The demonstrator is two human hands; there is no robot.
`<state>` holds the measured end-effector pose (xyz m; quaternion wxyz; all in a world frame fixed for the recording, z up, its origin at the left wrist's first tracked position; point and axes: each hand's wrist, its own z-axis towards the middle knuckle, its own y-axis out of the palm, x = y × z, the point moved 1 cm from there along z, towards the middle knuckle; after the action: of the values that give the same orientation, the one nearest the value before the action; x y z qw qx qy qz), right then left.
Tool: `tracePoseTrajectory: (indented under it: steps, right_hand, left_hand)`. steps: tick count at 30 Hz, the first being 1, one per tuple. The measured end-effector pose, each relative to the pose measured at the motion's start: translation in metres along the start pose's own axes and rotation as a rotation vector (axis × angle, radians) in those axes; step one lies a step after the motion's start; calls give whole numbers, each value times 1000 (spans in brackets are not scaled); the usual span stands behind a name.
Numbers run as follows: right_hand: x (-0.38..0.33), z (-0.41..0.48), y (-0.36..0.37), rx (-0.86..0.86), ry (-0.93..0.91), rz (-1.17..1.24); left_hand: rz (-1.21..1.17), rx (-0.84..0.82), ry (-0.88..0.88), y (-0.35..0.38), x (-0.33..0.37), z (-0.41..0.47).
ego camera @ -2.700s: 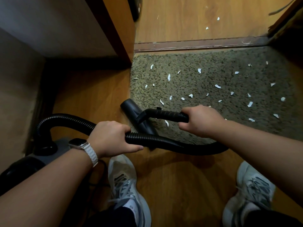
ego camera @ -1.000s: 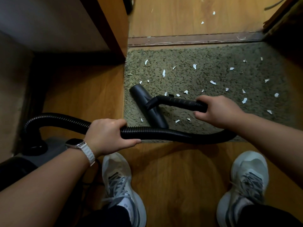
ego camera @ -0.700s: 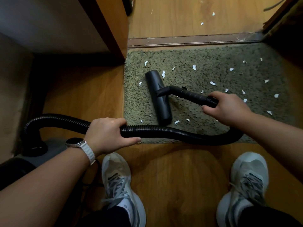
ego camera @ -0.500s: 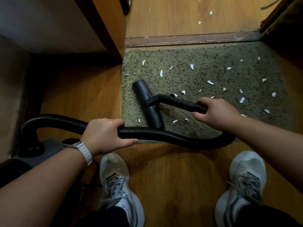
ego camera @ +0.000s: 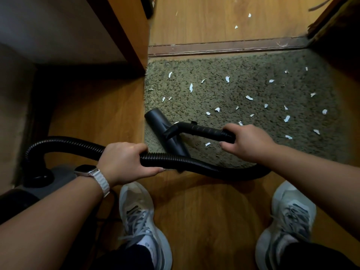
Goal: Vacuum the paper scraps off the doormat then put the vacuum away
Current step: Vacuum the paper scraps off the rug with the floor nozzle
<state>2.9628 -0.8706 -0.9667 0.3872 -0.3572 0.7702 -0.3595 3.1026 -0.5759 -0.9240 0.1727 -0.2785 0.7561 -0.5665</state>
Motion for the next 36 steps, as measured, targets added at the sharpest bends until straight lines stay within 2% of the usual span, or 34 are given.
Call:
tracePoseTrajectory:
  steps: [11, 21, 31, 36]
  right_hand:
    - [29, 15, -17, 181, 276, 223]
    - [-11, 20, -9, 76, 146, 137]
    - [-2, 29, -18, 140, 227, 203]
    - [-4, 28, -20, 114, 177, 199]
  left_hand:
    - [-35, 32, -28, -1, -1, 2]
    - [-51, 0, -41, -4, -3, 2]
    - [-32, -11, -60, -5, -5, 1]
    - [-21, -34, -57, -6, -7, 1]
